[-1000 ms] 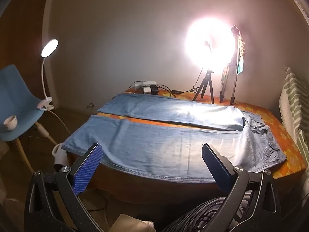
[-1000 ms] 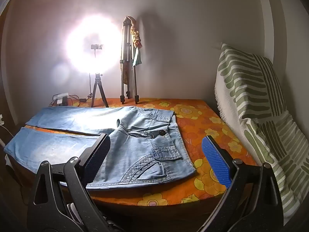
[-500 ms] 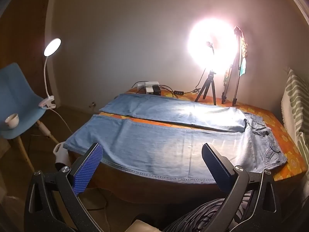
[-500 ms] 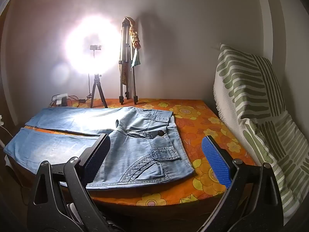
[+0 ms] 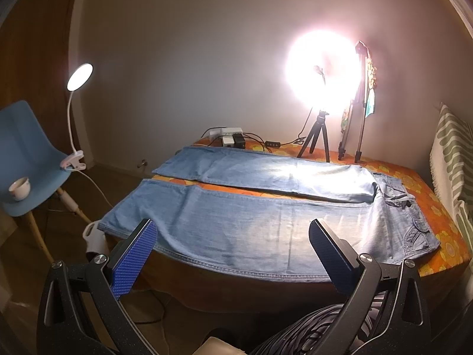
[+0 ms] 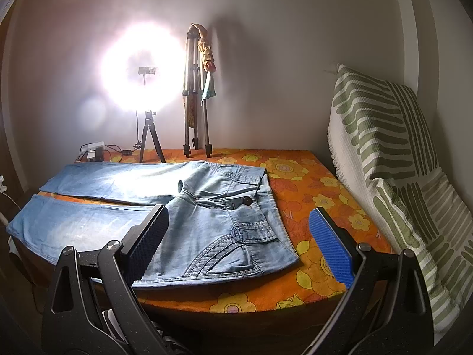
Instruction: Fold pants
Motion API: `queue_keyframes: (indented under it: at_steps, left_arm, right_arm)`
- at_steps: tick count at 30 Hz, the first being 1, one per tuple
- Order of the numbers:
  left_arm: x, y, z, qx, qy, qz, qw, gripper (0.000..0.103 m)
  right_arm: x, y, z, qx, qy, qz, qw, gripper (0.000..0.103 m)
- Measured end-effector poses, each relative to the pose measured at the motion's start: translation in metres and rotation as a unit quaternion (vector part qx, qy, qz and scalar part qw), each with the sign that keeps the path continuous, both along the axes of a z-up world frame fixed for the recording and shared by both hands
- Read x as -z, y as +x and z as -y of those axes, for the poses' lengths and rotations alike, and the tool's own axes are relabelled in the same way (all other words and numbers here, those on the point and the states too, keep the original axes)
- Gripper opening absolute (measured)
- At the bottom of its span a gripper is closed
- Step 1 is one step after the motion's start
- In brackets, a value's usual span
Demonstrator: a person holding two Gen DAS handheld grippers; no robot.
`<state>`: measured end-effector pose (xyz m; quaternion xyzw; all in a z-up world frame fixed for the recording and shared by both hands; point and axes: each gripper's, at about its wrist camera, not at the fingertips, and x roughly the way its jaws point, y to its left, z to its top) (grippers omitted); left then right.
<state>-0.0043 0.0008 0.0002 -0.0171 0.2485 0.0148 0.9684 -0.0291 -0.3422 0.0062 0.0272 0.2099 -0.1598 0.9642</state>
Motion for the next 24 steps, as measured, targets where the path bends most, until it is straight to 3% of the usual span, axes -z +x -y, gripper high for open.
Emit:
queue_keyframes:
  at_steps: [24]
  left_arm:
    - [-0.0011, -0.0007, 0.0015, 0.000, 0.000, 0.001, 1.0000, 0.102]
  right_arm:
    - [0.0006, -0.0002, -0.0002, 0.000, 0.001, -0.001, 1.000, 0.098]
